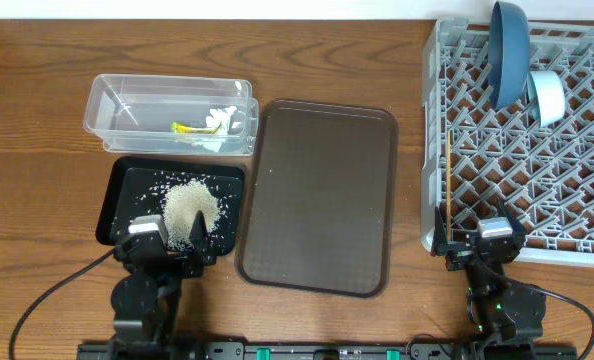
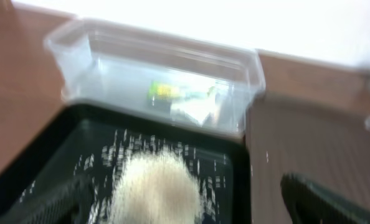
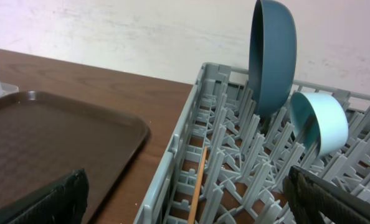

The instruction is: Sort waste into correct bins and load items into the dishwasher rack

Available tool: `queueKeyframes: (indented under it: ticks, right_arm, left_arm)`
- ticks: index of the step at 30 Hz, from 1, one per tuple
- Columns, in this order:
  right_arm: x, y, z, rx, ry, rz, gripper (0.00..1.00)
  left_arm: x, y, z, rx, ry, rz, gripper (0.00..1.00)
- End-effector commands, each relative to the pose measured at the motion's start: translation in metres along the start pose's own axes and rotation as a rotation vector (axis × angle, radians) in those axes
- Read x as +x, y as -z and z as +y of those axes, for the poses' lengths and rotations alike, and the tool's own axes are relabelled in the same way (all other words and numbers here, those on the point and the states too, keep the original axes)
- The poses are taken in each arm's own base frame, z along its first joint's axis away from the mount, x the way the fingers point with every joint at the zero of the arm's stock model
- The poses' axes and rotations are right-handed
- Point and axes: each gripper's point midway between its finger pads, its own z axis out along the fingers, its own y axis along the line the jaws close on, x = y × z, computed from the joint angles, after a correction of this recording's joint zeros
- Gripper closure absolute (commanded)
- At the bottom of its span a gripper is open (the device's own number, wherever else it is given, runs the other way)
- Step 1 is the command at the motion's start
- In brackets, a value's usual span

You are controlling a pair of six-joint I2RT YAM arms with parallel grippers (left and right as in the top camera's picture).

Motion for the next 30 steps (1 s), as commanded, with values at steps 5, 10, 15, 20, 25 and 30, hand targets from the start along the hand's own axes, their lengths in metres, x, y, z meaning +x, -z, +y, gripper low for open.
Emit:
queueKeyframes:
  ticks: [5, 10, 15, 20, 25, 30]
  right_arm:
    - [0.000, 0.000, 0.001, -0.002, 0.011, -0.003, 0.01]
    - [0.000, 0.000, 0.001, -0.002, 0.012, -0.002, 0.01]
    - [0.000, 0.000, 0.001, -0.002, 0.012, -0.002, 0.01]
    - [0.000, 0.000, 0.001, -0.002, 0.011, -0.002, 0.01]
    - [0.000, 0.000, 0.001, -0.002, 0.011, -0.002, 0.01]
    - [0.000, 0.000, 0.001, -0.002, 0.011, -0.002, 0.01]
  left_arm:
    - [-0.005, -0.020, 0.001, 0.025, -0.044, -0.204, 0.02]
    - [-0.003, -0.022, -0.008, 0.062, -0.182, -0.229, 0.02]
    - [0.020, -0.027, -0.003, 0.048, -0.185, -0.131, 0.02]
    - [0.020, -0.027, -0.002, 0.048, -0.178, -0.133, 0.02]
    - [0.020, -0.027, -0.002, 0.048, -0.178, -0.132, 0.02]
    - [0.020, -0.027, -0.003, 0.048, -0.178, -0.131, 0.02]
